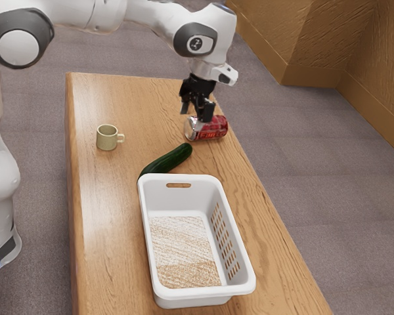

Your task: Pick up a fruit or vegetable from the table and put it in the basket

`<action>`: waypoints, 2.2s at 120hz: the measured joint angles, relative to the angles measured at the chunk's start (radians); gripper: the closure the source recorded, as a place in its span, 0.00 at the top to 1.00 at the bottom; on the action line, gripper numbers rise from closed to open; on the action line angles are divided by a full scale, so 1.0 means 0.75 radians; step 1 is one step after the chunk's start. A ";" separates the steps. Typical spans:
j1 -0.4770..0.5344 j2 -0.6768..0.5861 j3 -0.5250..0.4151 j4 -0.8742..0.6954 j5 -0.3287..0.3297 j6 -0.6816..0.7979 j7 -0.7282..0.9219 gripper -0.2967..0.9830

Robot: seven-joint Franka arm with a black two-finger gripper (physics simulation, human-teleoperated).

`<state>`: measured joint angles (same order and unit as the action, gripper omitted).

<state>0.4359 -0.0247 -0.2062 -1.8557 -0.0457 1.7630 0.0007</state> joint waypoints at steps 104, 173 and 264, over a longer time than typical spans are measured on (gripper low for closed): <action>0.059 -0.066 -0.048 -0.141 -0.214 0.091 -0.413 0.77; 0.214 -0.194 -0.300 -0.447 -0.048 0.308 -0.696 0.77; 0.215 -0.250 -0.386 -0.608 -0.120 0.364 -0.887 0.77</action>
<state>0.5974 -0.2125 -0.4955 -2.3114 -0.1361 2.0360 -0.6648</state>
